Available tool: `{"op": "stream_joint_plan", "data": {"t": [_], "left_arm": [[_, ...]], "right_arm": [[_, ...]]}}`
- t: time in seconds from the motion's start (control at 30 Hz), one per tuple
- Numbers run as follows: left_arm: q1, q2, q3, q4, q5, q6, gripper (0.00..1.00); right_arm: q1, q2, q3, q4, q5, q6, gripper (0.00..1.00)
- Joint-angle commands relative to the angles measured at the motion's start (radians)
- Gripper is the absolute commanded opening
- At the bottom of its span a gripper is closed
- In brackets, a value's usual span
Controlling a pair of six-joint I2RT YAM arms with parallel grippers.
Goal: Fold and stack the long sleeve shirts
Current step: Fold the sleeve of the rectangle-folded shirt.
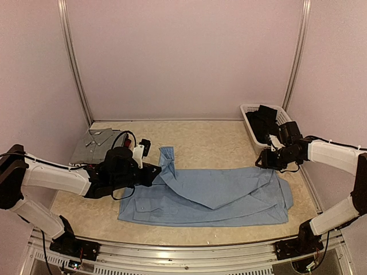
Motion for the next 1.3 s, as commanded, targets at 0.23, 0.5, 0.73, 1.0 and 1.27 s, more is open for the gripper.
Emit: {"op": "stream_joint_plan", "data": {"t": [0.23, 0.5, 0.73, 1.0, 1.27], "left_arm": [[-0.074, 0.005, -0.082, 0.034, -0.144, -0.059, 0.09], [-0.121, -0.064, -0.124, -0.078, -0.346, -0.13, 0.25], [-0.145, -0.151, -0.105, -0.225, -0.466, -0.162, 0.61], [-0.151, -0.091, 0.0, -0.227, -0.334, -0.078, 0.73], [-0.157, 0.016, 0.056, -0.159, -0.155, -0.035, 0.76]], "right_arm": [[-0.01, 0.014, -0.025, 0.023, -0.017, -0.011, 0.46], [-0.009, 0.02, -0.027, 0.03, -0.033, -0.01, 0.46], [0.0, 0.003, -0.045, 0.032, -0.03, -0.008, 0.45], [0.072, -0.029, -0.079, 0.03, -0.018, -0.017, 0.46], [0.14, -0.025, -0.107, 0.049, -0.022, -0.02, 0.47]]}}
